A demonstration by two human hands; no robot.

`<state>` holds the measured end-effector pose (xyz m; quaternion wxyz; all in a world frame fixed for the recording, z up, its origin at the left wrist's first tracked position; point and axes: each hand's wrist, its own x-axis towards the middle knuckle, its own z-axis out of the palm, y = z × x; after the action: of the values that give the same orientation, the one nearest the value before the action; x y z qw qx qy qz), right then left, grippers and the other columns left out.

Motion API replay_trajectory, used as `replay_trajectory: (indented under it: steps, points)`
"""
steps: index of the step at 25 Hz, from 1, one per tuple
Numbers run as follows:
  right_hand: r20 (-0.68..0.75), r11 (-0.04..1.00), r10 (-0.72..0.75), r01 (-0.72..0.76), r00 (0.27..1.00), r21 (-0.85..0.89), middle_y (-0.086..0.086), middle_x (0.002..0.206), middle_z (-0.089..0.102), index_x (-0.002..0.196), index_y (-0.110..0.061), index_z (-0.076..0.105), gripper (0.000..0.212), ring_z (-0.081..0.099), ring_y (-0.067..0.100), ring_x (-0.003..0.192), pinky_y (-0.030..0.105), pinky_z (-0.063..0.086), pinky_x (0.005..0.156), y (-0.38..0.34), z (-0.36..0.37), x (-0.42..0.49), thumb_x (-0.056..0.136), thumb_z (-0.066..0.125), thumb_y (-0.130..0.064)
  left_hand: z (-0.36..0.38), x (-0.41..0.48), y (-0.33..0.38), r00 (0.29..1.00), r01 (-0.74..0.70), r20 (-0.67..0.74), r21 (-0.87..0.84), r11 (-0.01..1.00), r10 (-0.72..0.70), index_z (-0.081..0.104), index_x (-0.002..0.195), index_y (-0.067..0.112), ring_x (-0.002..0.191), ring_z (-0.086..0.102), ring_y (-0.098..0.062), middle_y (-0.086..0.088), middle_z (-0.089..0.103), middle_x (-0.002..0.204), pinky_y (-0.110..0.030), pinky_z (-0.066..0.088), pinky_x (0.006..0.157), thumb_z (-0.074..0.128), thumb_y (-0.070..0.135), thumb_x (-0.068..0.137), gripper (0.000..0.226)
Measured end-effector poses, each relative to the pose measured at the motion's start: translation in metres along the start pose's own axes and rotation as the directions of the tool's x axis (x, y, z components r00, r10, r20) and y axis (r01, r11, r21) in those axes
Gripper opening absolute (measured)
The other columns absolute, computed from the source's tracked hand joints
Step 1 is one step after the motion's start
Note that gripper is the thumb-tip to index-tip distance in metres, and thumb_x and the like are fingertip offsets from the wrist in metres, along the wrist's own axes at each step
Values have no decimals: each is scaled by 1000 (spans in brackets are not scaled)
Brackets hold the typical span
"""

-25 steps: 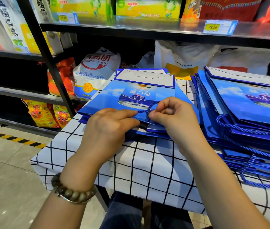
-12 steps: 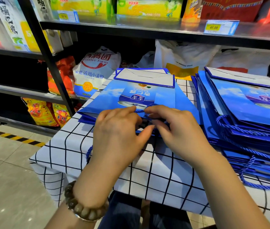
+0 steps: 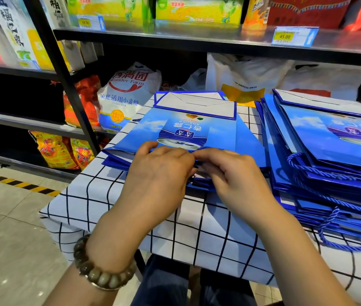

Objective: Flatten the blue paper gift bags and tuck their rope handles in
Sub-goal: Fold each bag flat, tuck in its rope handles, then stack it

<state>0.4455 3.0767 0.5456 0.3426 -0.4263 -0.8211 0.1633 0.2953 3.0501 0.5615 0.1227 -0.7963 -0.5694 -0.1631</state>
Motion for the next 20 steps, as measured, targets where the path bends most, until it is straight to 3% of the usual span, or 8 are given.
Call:
replay_trajectory:
  steps: [2, 6, 8, 10, 13, 15, 18, 20]
  points:
    - [11, 999, -19, 19, 1000, -34, 2, 96, 68, 109, -33, 59, 36, 61, 23, 94, 44, 51, 74, 0, 2, -2, 83, 37, -24, -4, -1, 1, 1000, -15, 27, -14, 1000, 16, 62, 73, 18, 65, 64, -24, 3, 65, 68, -42, 47, 83, 47, 24, 81, 18]
    - [-20, 991, -65, 62, 998, -117, 3, 82, 68, 106, -29, 62, 36, 62, 27, 82, 43, 53, 63, -1, 3, -7, 79, 44, -15, -7, 1, -3, 989, 8, 145, -64, 998, 2, 53, 100, 29, 106, 52, -14, 8, 59, 107, -30, 15, 107, 35, 31, 97, 19]
    - [-64, 959, -140, 119, 988, -255, 1, 73, 68, 101, -25, 66, 35, 64, 27, 73, 39, 53, 53, -1, 2, -9, 74, 51, -9, -4, -1, -4, 992, 17, 126, -136, 991, 1, 51, 94, 30, 105, 51, -12, 10, 59, 106, -26, 18, 103, 33, 35, 96, 19]
    - [-45, 948, -136, 116, 990, -296, 1, 73, 67, 103, -27, 66, 33, 64, 25, 73, 36, 53, 54, 0, -1, -12, 77, 51, -14, 0, -5, -3, 997, 44, 67, -181, 982, -32, 59, 86, 25, 93, 57, -18, 8, 65, 95, -24, 27, 87, 35, 40, 90, 29]
    - [51, 995, 98, -98, 994, -2, -2, 103, 68, 115, -32, 60, 32, 60, 17, 99, 38, 49, 83, -4, -5, -8, 89, 42, -27, 12, -12, -7, 1000, 7, -3, -261, 965, -8, 62, 63, 20, 74, 65, -21, 5, 71, 82, -23, 34, 71, 46, 44, 77, 32]
    - [102, 974, 181, -193, 978, 121, -10, 105, 67, 114, -27, 63, 27, 59, 7, 102, 30, 46, 91, -6, -4, -2, 91, 51, -20, 15, -17, -7, 998, 18, -52, -337, 941, -38, 58, 63, 19, 74, 64, -18, 5, 70, 81, -25, 38, 67, 50, 42, 75, 27]
    - [52, 873, 294, -290, 955, 393, -19, 72, 67, 82, -25, 72, 14, 62, -4, 74, 14, 49, 75, -13, 4, 4, 80, 67, -12, 17, -22, -5, 975, 164, -56, -480, 862, -217, 47, 80, 25, 78, 59, -14, 9, 65, 82, -27, 44, 63, 61, 38, 77, 19]
    - [-29, 841, 363, -314, 931, 440, -18, 59, 64, 67, -28, 68, 20, 61, -2, 63, 13, 48, 65, -12, 8, 6, 75, 72, -11, 19, -23, -4, 982, 123, -79, -436, 891, -174, 45, 92, 33, 84, 61, -13, 11, 67, 89, -28, 49, 66, 57, 43, 77, 22]
